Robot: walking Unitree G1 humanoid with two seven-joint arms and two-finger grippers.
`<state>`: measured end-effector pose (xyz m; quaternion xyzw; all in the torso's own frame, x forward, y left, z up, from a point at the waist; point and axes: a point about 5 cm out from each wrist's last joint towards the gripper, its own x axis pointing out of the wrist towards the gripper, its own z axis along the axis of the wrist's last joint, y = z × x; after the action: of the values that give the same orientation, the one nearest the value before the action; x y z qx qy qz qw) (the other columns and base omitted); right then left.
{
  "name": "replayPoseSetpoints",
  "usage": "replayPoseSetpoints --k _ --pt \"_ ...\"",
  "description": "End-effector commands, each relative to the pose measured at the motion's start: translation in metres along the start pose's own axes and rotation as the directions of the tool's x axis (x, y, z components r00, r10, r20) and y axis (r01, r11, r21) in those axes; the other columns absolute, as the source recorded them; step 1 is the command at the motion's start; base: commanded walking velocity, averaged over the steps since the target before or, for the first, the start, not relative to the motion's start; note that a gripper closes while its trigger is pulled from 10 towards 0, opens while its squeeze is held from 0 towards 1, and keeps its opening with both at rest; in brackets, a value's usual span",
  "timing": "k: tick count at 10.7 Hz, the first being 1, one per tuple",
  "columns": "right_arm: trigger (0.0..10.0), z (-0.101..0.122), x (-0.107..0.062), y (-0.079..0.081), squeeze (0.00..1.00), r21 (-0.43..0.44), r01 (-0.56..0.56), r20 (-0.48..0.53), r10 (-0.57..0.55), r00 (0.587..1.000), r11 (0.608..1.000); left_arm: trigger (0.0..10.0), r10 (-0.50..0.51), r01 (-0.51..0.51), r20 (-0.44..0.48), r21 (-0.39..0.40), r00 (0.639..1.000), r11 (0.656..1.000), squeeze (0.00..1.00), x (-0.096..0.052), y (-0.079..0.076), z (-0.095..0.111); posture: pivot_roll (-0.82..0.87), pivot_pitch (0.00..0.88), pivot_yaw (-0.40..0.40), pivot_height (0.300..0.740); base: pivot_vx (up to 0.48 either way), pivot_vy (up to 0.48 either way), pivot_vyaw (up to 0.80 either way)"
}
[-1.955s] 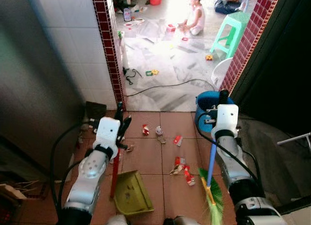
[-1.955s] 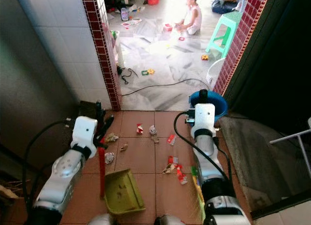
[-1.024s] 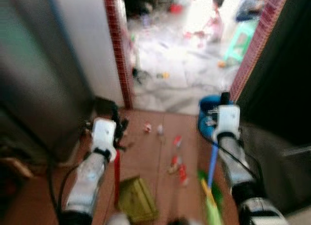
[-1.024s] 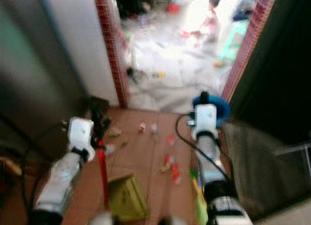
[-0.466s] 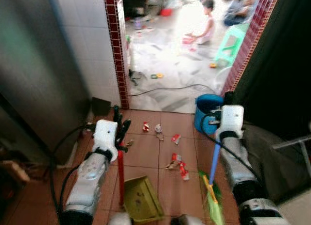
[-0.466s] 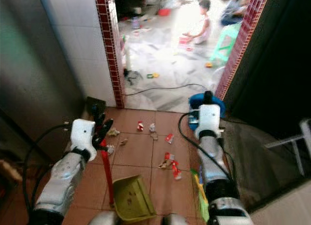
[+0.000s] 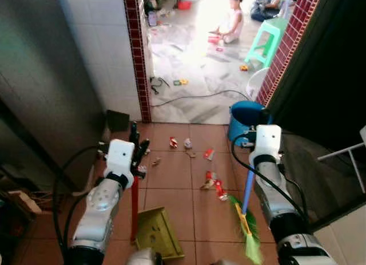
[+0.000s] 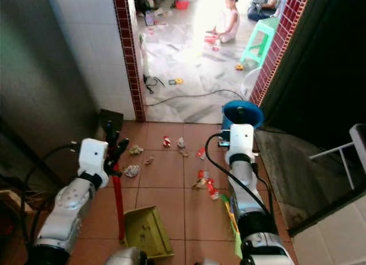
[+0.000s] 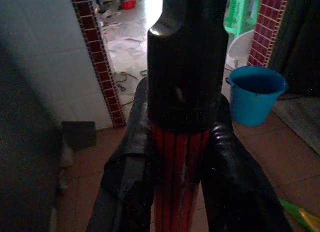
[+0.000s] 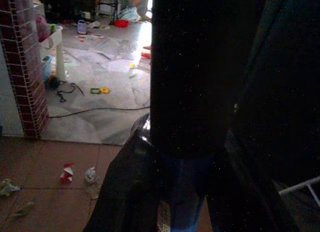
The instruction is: Sweep floor
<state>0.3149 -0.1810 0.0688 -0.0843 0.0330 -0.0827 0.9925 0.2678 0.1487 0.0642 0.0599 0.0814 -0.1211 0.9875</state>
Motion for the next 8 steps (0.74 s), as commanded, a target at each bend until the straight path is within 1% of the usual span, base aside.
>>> replayPoseSetpoints --k 1,2,3,4,6,7,8 --pt "10.0 0.009 0.004 -0.006 0.00 -0.005 0.024 0.022 -0.024 0.999 1.000 10.0 -0.024 0.023 0.053 0.021 0.998 1.000 0.00 0.004 0.000 0.013 0.01 0.000 -0.037 0.740 0.000 0.000 -0.45" --pt "10.0 0.010 0.005 -0.006 0.00 -0.004 0.025 0.024 -0.025 0.999 1.000 10.0 -0.036 0.035 0.055 0.019 0.998 0.999 0.00 0.005 0.002 0.014 0.01 0.000 -0.040 0.740 0.000 0.000 -0.50" --pt "10.0 0.011 0.005 0.000 0.00 -0.008 0.007 0.031 -0.007 0.999 1.000 10.0 -0.019 0.018 0.054 0.021 0.998 1.000 0.00 0.005 0.011 0.015 0.00 0.000 -0.016 0.740 0.244 0.289 -0.46" --pt "10.0 0.011 0.004 0.001 0.00 -0.006 0.007 0.031 -0.006 0.999 1.000 10.0 -0.013 0.012 0.057 0.014 0.998 1.000 0.00 0.005 0.013 0.015 0.00 0.000 -0.013 0.740 0.330 0.349 0.00" --pt "10.0 0.011 0.004 0.001 0.00 0.005 0.017 0.031 -0.017 0.999 1.000 10.0 -0.028 0.028 0.062 0.013 0.998 1.000 0.00 0.004 0.012 0.015 0.00 0.000 -0.005 0.740 0.334 0.345 0.00" --pt "10.0 0.017 0.005 0.002 0.00 0.017 0.017 0.048 -0.018 0.999 1.000 10.0 -0.045 0.044 0.066 0.013 0.997 0.999 0.00 0.004 0.008 0.015 0.00 0.000 0.004 0.740 0.356 0.322 0.00" --pt "10.0 0.019 0.006 0.002 0.00 0.019 0.018 0.052 -0.019 0.998 1.000 10.0 -0.057 0.057 0.070 0.010 0.996 0.998 0.00 0.004 0.003 0.016 -0.01 0.000 0.004 0.740 0.401 0.262 0.00"
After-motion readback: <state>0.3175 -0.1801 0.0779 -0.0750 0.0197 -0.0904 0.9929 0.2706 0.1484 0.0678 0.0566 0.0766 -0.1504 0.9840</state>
